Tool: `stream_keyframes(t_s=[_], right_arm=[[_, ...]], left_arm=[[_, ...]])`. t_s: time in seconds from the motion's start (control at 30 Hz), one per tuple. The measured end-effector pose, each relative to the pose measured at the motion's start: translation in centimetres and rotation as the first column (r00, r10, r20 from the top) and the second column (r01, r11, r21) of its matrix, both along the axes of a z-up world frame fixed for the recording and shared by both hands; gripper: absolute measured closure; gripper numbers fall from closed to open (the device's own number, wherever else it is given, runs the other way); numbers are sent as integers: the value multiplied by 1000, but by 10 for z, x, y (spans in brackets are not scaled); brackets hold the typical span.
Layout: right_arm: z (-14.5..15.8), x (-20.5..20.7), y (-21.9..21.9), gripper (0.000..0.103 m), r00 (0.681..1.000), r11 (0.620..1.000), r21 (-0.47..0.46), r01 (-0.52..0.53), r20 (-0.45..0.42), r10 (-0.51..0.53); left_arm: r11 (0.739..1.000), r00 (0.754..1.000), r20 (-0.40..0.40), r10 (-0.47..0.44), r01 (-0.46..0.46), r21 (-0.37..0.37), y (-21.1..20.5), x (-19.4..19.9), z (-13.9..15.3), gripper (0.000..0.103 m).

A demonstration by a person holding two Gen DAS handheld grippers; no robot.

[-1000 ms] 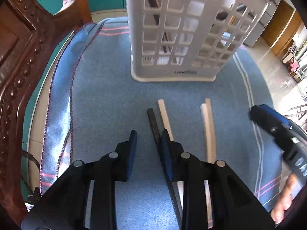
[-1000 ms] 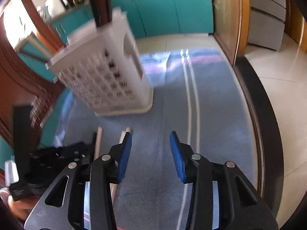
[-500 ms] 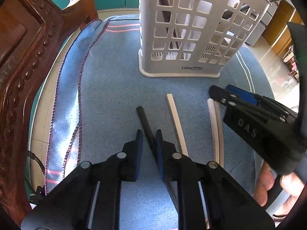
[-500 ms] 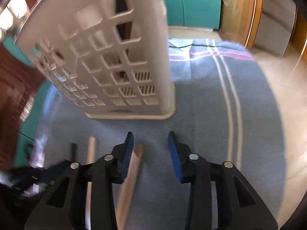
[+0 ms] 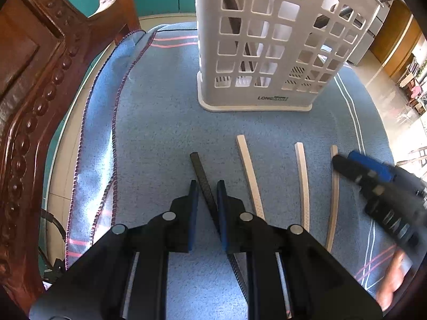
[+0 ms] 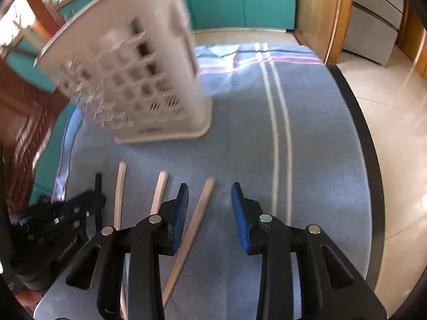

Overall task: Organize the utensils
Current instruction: 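Close the left tool on a black chopstick while the right tool grasps a light wooden one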

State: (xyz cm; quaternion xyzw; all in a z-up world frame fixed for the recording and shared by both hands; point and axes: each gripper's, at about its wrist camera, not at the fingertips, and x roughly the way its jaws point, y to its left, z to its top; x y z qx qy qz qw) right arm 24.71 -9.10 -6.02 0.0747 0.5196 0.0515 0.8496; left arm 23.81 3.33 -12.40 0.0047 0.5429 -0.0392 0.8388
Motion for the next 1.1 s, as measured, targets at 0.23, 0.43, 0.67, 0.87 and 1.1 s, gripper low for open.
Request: stream_keyframes(t_s=[0.23, 0.43, 0.67, 0.87, 1.1], right_arm=[[-11, -5, 26, 89, 997, 991, -109, -73, 9, 75], [-7, -6, 18, 92, 994, 986, -136, -96, 35, 102], [-11, -1, 14, 91, 997, 988, -134, -76, 3, 77], [-17, 0, 17, 90, 997, 984, -165, -71, 12, 74], [-10, -10, 20, 95, 996, 990, -115, -76, 27, 80]], left_arm=[[999, 999, 29, -46, 46, 13, -12, 1, 1, 90], [998, 998, 22, -66, 66, -17, -15, -1, 1, 90], [998, 998, 20, -61, 61, 3, -17, -7, 1, 90], [998, 998, 26, -60, 59, 21, -26, -11, 4, 90], [999, 998, 47, -40, 41, -27, -23, -13, 10, 95]])
